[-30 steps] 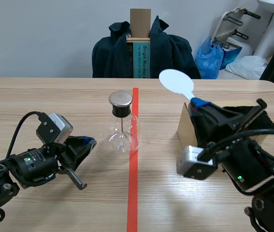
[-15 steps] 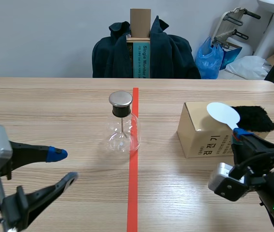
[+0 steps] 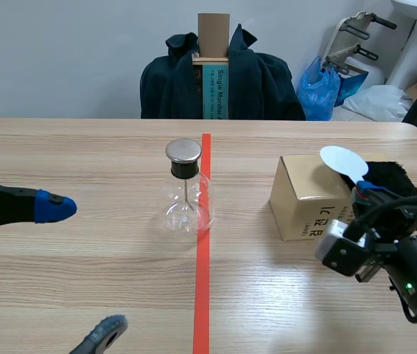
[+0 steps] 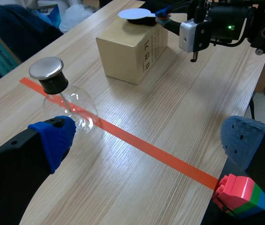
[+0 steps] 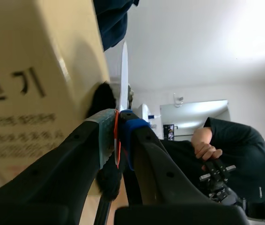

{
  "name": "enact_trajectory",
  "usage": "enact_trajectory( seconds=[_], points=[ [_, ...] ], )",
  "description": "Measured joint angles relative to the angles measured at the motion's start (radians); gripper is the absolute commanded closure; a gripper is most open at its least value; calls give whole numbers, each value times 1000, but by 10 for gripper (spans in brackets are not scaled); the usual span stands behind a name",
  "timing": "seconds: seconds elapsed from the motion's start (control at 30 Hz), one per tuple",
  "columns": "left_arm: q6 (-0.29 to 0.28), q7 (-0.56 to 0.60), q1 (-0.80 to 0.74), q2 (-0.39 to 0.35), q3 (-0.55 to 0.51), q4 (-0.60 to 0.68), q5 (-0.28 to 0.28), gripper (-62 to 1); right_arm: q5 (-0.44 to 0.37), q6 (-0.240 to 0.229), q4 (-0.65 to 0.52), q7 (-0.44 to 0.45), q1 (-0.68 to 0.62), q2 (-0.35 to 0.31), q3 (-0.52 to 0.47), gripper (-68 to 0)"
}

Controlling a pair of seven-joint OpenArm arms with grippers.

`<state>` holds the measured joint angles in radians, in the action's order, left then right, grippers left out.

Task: Do the electroscope experiment.
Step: 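Put the plate down on the right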

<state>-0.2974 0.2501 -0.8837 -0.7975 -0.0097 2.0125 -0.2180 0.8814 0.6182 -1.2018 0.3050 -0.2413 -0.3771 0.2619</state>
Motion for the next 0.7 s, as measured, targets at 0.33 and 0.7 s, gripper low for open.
enact_trajectory(
  seconds=[0.33,0.7],
  points=[
    [60,0,14,0,1,1,-87,-623,-2,-132,0,-1,47,0,36,-7],
    [106,0,16,3,1,0,-131,-623,-103,-177,-9,19,47,0,34,-302]
  ],
)
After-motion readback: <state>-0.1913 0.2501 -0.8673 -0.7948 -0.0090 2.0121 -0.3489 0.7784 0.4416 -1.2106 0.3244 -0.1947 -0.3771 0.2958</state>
